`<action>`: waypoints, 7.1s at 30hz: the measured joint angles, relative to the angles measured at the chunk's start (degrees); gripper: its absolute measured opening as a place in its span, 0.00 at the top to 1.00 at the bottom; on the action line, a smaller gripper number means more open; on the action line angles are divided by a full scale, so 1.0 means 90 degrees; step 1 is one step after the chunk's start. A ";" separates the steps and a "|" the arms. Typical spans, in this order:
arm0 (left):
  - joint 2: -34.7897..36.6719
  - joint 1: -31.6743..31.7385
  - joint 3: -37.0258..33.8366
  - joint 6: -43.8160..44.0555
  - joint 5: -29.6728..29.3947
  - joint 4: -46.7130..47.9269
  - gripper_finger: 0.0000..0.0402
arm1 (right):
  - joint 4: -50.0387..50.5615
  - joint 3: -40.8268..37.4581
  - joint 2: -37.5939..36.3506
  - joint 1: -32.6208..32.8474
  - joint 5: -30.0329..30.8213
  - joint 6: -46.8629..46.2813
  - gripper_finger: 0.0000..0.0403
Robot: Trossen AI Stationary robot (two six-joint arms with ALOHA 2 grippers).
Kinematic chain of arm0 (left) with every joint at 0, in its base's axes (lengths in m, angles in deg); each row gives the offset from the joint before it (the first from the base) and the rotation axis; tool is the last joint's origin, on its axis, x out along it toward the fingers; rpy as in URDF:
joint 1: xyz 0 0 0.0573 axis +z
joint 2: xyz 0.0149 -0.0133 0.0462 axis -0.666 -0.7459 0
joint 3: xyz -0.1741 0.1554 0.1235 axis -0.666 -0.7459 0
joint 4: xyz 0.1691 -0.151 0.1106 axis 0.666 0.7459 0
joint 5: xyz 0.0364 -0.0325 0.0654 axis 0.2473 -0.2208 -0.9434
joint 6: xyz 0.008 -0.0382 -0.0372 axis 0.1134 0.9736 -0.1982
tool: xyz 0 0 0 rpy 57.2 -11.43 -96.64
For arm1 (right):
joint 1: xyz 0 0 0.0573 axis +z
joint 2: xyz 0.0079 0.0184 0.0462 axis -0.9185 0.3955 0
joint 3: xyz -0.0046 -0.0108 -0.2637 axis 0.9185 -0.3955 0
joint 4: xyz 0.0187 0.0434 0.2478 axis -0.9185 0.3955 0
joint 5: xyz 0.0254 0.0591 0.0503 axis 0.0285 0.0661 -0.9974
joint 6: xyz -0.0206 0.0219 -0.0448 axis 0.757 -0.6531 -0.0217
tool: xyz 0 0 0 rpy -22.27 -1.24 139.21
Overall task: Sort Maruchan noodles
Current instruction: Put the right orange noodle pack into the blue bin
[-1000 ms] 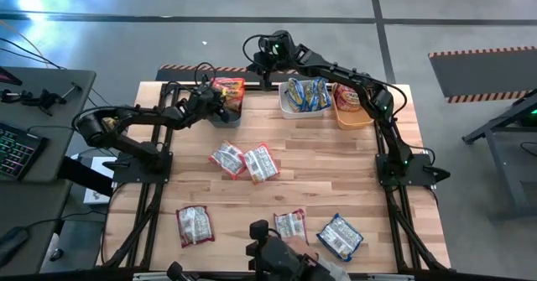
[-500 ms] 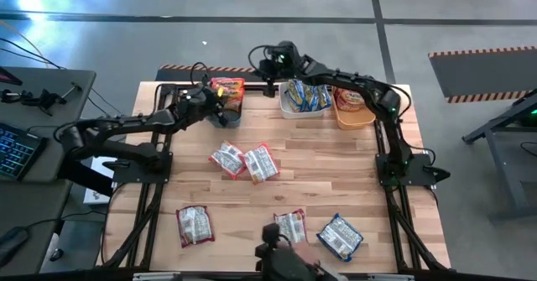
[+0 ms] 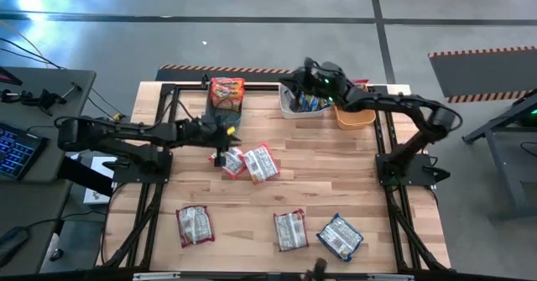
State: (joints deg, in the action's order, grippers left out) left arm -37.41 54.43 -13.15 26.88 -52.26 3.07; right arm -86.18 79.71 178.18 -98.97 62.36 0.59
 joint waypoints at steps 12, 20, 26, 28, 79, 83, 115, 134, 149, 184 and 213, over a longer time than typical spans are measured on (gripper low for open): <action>-0.0672 -0.0627 -0.0002 0.0988 0.0071 0.0029 0.54 | -0.0927 -0.1217 -0.0883 0.0358 0.0617 -0.0075 1.00; -0.1566 -0.0625 0.0439 0.0629 0.0357 0.0053 0.51 | -0.0885 -0.1219 -0.0875 0.0353 0.0626 -0.0051 1.00; -0.2190 -0.0625 0.0891 0.0414 0.0216 0.0602 0.51 | -0.0839 -0.1219 -0.0873 0.0353 0.0619 -0.0049 1.00; -0.2321 -0.0625 0.1005 0.0386 0.0203 0.0662 0.50 | -0.0834 -0.1219 -0.0873 0.0353 0.0616 -0.0051 1.00; -0.2092 0.0258 0.1804 0.0830 0.1866 0.0921 0.94 | 0.1946 -0.1214 -0.0574 0.2673 0.1780 -0.0682 0.35; -0.2198 -0.0085 0.1797 0.0441 0.1011 0.1379 0.79 | 0.1898 -0.1214 -0.0574 0.2671 0.1787 -0.0674 0.35; -0.3710 -0.0129 0.2140 -0.1116 0.0694 0.0488 0.98 | 0.1928 -0.1217 -0.0574 0.2540 0.1777 -0.0469 0.35; -0.2501 0.1572 0.2140 0.4120 0.3668 -0.0681 1.00 | 0.1713 -0.1219 -0.0574 0.2556 0.2029 -0.0548 0.35; -0.2499 0.2579 0.2142 0.6455 0.3660 -0.2531 1.00 | 0.0870 -0.1219 -0.0574 0.3134 0.5003 0.0748 0.35; -0.2499 0.2594 0.2241 0.7069 0.3359 -0.4401 1.00 | -0.0736 -0.1190 -0.0579 0.1829 0.2892 -0.1060 0.35; -0.2499 0.1874 0.3410 0.5090 0.3301 -0.2536 1.00 | 0.2838 0.0748 -0.0579 0.1291 0.1401 -0.1098 0.68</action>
State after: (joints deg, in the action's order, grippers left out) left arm -59.90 71.30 17.54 72.69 -22.56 -19.76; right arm -60.64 86.44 172.97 -87.35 74.97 -9.29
